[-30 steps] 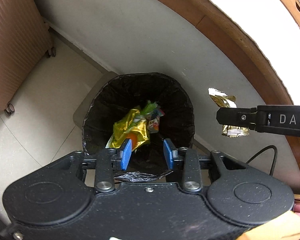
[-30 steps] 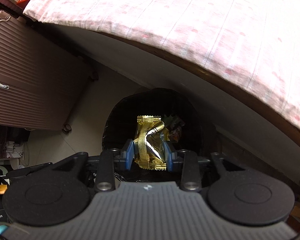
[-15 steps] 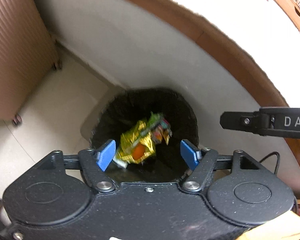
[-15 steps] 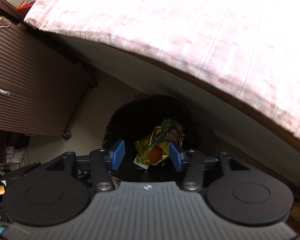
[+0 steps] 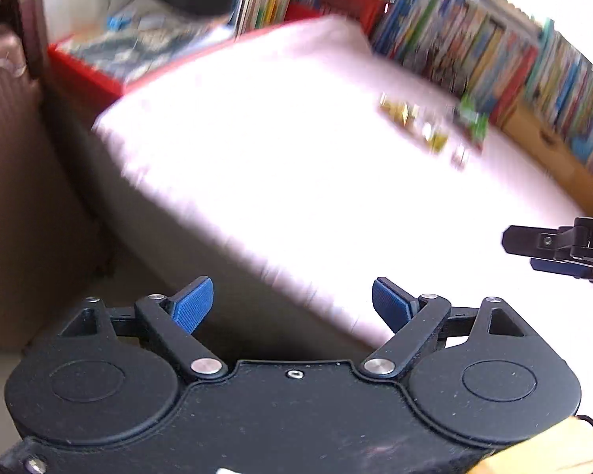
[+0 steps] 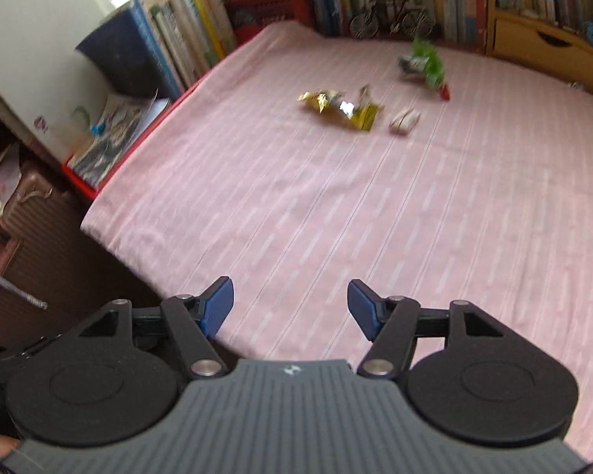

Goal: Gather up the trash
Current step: 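Move both open tools back over the remaining wrappers on the bed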

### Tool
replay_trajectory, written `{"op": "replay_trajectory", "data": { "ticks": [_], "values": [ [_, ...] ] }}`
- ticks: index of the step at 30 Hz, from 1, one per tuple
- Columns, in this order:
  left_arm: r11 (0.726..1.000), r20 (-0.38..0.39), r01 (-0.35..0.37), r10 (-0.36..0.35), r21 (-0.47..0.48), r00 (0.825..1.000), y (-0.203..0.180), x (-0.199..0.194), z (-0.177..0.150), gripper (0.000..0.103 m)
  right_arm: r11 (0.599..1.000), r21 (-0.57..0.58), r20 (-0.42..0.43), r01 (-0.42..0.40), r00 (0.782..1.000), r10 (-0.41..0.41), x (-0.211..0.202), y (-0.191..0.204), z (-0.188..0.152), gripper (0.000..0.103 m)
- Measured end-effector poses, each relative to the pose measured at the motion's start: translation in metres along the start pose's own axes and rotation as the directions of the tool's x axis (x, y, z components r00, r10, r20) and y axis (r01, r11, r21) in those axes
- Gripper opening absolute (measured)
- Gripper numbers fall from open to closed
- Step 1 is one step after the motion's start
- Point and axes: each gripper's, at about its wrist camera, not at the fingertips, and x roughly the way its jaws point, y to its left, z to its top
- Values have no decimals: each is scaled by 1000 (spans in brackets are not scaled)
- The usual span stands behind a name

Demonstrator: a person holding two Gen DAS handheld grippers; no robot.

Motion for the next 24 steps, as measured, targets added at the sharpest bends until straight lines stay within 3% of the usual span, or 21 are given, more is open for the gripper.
{"op": "replay_trajectory", "data": {
  "ticks": [4,9,16,24],
  "values": [
    [1000,28,18,-18,-4,999,-32,18,50,87,997,18,101,74,992,-76,0,-32,48,77],
    [1000,45,23,-23,-11,999,-77,62,113,87,987,-18,159,161,975,-157,14,-69,85,77],
    [999,11,26,-25,-45,1000,-132,140,173,87,979,-128,102,157,984,-145,65,-87,100,77],
    [996,-76,-36,30,-82,997,-163,234,207,87,993,-41,31,111,993,-110,118,-105,123,72]
  ]
}}
